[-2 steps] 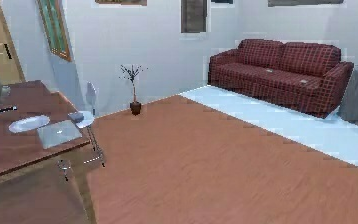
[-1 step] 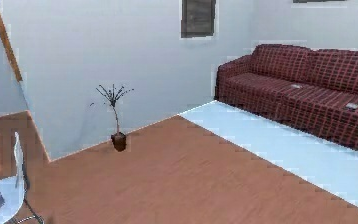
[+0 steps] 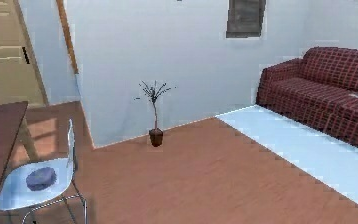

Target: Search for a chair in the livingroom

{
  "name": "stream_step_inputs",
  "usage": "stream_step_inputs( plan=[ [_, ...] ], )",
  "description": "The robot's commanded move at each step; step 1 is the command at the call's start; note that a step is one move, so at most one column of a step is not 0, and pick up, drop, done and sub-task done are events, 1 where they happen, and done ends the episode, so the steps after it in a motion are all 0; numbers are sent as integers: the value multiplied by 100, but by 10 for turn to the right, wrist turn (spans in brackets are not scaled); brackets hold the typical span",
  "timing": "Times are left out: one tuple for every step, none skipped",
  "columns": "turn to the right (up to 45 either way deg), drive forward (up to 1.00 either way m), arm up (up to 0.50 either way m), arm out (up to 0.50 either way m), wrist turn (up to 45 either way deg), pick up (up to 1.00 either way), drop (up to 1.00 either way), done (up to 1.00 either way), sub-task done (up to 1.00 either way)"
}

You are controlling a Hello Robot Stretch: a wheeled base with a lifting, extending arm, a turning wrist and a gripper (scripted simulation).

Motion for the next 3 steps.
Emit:
stream_step_inputs(
  plan=[
    [0,15,0,0,0,0,0,0,0],
    [-450,0,0,0,0,0,0,0,0],
    [0,0,0,0,0,0,0,100,0]
  ],
)
